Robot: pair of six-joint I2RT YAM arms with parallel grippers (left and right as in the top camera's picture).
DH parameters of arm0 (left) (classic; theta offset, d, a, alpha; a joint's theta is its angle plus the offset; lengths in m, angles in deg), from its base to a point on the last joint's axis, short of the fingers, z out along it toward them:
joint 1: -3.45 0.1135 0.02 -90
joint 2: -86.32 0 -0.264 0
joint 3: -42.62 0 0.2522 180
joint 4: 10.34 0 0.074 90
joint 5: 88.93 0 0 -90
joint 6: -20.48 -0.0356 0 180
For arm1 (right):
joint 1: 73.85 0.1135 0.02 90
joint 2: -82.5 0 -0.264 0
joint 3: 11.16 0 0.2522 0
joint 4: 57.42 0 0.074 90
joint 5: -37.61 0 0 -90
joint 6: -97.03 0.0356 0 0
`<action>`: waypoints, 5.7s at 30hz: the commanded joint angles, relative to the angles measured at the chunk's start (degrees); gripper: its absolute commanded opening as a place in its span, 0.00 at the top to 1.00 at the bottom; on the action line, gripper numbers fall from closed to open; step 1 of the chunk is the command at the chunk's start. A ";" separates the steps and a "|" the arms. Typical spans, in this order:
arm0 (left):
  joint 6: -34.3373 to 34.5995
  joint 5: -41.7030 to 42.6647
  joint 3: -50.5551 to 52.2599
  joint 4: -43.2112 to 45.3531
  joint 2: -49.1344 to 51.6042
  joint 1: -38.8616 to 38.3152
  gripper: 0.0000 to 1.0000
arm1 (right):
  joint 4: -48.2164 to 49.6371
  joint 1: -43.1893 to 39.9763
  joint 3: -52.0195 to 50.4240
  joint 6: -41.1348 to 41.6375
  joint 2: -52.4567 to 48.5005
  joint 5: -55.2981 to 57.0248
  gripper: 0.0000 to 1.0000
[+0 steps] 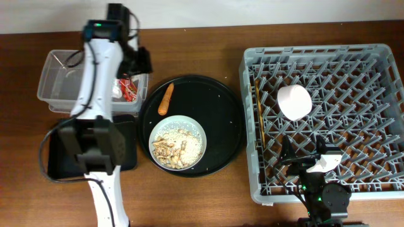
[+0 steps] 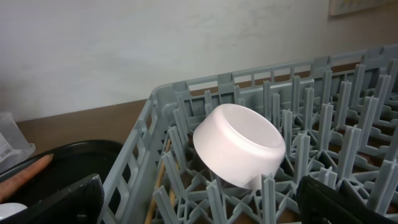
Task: Sort waste into correct bins and load items into the dishwasher rack
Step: 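Carry the red wrapper to the clear bin and release it, then grasp the carrot with the left gripper and place it on the black tray, then grasp the white plate of rice with the left gripper and tilt it, then carry the white plate over the black tray and tip the rice out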
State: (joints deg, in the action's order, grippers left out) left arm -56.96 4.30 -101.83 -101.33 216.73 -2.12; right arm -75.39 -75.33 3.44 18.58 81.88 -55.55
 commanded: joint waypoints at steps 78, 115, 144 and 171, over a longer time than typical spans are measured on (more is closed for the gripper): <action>8.15 -2.12 42.10 13.22 -38.58 -4.26 0.01 | 0.17 -0.44 -0.52 -0.39 0.42 -0.74 0.02; 0.79 -8.87 52.96 18.82 -11.80 -40.39 0.92 | 0.17 -0.44 -0.52 -0.39 0.42 -0.74 0.02; 12.74 -18.75 35.28 -2.01 -25.03 -35.08 1.00 | 0.17 -0.44 -0.52 -0.39 0.42 -0.74 0.02; -9.16 19.39 39.69 -0.22 -31.52 5.29 1.00 | 0.17 -0.44 -0.52 -0.39 0.42 -0.74 0.02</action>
State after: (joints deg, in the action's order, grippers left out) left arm -58.54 15.27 -62.19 -102.10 186.81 -0.45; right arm -75.39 -75.33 3.44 18.58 81.88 -55.55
